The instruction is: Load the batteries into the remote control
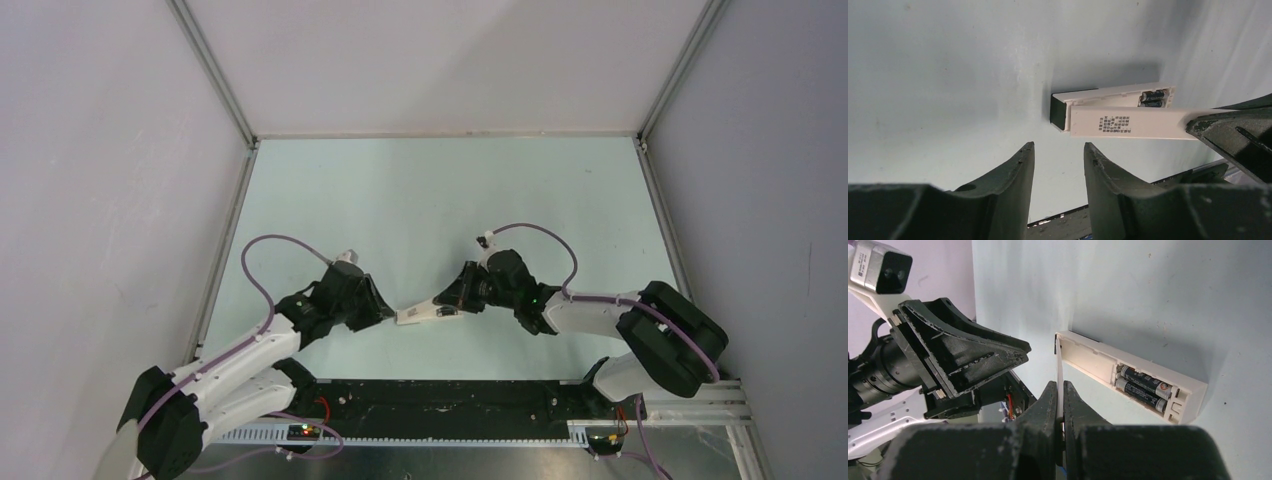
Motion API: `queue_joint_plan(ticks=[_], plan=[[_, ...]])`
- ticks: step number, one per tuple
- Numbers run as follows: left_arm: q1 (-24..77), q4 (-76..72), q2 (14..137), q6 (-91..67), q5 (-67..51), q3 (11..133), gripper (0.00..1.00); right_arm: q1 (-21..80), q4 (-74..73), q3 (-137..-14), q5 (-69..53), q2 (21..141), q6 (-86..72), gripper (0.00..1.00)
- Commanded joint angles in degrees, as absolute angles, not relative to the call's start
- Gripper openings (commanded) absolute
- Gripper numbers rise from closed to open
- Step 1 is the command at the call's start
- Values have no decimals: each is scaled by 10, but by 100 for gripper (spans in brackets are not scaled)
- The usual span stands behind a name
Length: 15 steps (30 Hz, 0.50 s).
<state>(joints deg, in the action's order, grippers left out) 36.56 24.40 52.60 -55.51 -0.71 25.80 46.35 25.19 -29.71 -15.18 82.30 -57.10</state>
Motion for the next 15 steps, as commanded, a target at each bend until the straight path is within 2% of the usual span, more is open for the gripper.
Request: queue_joint_plan(ticks=[1, 15], plan=[[363, 221, 529, -559, -16, 253, 46, 456, 315, -290, -165, 828, -602, 0], [363, 214, 549, -557, -14, 256, 46, 450, 310, -290, -162, 833, -620, 0]])
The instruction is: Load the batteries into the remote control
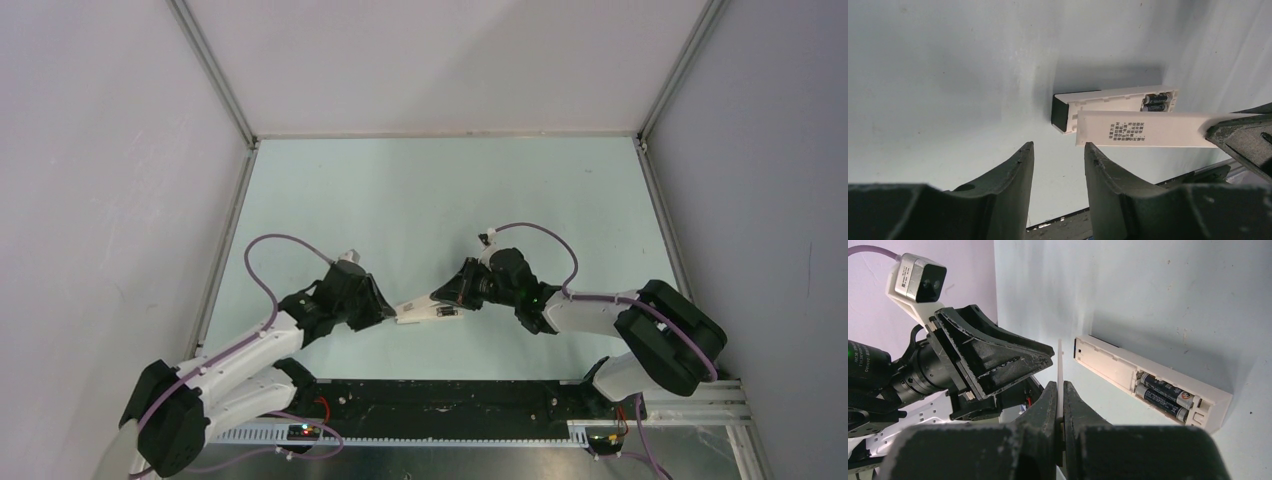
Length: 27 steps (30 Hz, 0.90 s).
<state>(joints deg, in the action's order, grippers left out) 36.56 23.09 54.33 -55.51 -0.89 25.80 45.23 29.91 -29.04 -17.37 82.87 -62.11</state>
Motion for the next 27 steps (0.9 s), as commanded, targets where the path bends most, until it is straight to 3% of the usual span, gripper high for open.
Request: queue_joint_plan(ticks=[1, 27], plan=[[362, 213, 550, -557, -14, 256, 46, 450, 310, -289, -159, 833, -618, 0], [363, 197, 573, -564, -17, 255, 46, 452, 271, -274, -122, 843, -598, 0]])
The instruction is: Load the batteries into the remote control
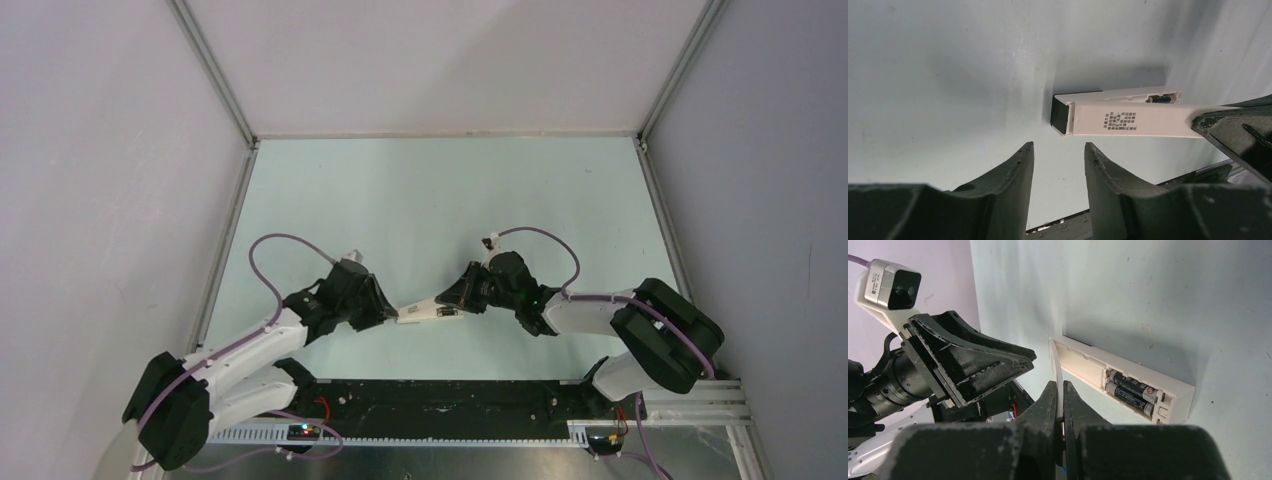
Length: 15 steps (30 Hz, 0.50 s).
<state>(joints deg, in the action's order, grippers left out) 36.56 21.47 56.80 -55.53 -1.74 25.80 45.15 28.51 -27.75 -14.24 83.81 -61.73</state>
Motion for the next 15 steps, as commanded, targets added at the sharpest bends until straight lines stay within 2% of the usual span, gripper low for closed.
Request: queue_joint_plan(ticks=[1, 15], plan=[[363, 196, 576, -565, -17, 255, 46, 452, 271, -273, -125, 844, -599, 0], [364, 159, 603, -581, -32, 259, 50, 456, 271, -272, -143, 855, -629, 0]])
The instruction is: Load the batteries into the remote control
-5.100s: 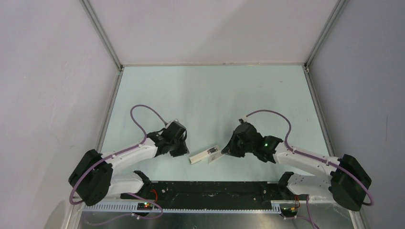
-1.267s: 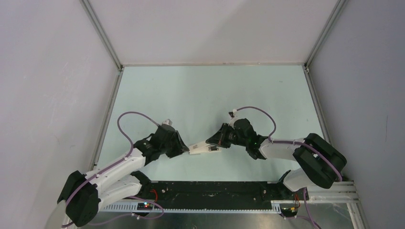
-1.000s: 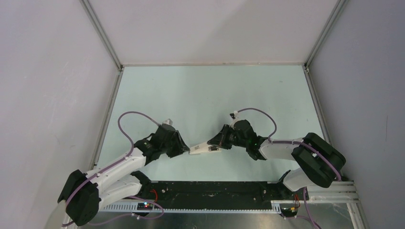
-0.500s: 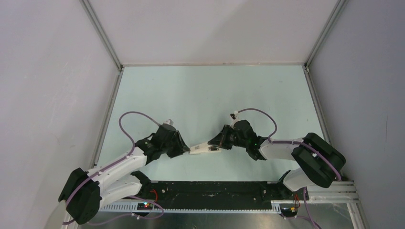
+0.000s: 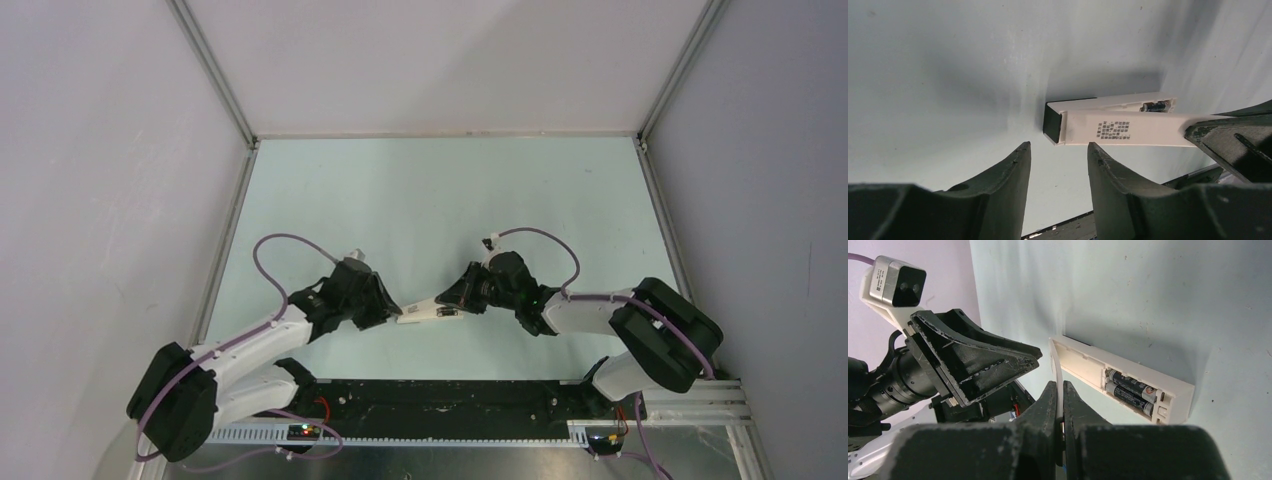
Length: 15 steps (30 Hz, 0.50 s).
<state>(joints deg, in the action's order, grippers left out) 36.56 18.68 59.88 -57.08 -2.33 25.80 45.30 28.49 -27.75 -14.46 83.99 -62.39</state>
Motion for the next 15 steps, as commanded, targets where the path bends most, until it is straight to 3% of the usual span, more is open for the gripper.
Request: queue_joint_plan(ticks=[1, 15], plan=[[364, 156, 604, -583, -33, 258, 50, 457, 273, -272, -147, 856, -635, 0], [370, 132, 638, -594, -36, 258, 48, 460, 216, -272, -104, 833, -624, 0]])
